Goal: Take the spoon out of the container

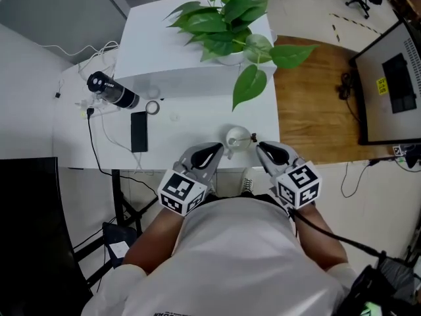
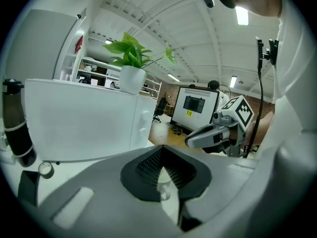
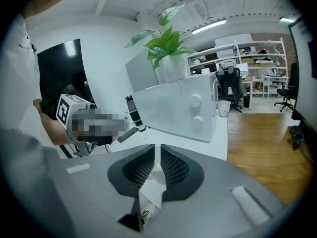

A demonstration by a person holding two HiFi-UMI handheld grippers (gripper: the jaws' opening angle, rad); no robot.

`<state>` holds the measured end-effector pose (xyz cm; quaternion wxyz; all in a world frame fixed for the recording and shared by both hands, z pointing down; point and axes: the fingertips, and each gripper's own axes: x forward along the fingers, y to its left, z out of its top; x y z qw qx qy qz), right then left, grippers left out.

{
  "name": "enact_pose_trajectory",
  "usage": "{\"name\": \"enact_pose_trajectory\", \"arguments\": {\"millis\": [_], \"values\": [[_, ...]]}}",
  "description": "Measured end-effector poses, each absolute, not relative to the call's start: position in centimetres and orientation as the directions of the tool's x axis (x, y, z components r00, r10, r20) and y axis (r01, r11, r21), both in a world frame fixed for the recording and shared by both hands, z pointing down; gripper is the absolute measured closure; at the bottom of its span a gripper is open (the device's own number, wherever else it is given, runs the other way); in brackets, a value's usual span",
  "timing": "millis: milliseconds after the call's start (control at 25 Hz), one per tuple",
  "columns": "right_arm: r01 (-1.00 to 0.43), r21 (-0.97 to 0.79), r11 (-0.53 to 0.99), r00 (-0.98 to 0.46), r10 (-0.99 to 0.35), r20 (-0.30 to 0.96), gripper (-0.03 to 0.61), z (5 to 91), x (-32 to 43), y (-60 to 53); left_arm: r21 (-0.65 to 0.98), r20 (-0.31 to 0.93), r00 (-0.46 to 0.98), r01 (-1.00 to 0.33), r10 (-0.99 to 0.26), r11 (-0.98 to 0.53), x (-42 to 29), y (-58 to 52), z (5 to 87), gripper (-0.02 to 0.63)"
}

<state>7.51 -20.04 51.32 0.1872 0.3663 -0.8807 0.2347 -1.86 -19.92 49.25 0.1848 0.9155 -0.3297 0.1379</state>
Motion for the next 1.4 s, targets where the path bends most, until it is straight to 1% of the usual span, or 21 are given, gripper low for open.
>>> {"name": "enact_pose_trajectory", "arguments": {"millis": [160,400,640,1000,1120,1400], "values": [[-0.772,-0.267,0.577,-0.614,-0.567,0.548,0.501,52.8,7.8,-21.1,0.269,0.379,0.762,-0.634,-0.526,-0.725,-2.7,-20.2,49.8,0.610],[-0.797,-0.311,0.519,-0.585,-0.532,0.612,0.484,55.9,7.8,-22.2,0.294,0.393,0.766,-0.630,-0.509,-0.719,-3.9,-20.5,50.9,0.609],[-0.809,-0.318,0.495,-0.570,-0.525,0.632,0.471,57.3,7.5,-22.9,0.310,0.402,0.765,-0.630,-0.503,-0.712,-4.6,-20.5,51.5,0.609],[-0.802,-0.336,0.493,-0.574,-0.486,0.659,0.471,58.7,6.9,-23.5,0.318,0.404,0.760,-0.638,-0.509,-0.701,-5.3,-21.1,51.7,0.611],[-0.801,-0.325,0.502,-0.573,-0.485,0.661,0.495,58.7,6.7,-23.5,0.318,0.405,0.761,-0.637,-0.506,-0.703,-5.3,-21.2,51.7,0.610],[-0.803,-0.302,0.514,-0.567,-0.500,0.655,0.518,58.4,6.7,-23.4,0.315,0.403,0.762,-0.636,-0.507,-0.705,-5.1,-20.9,51.5,0.610]]}}
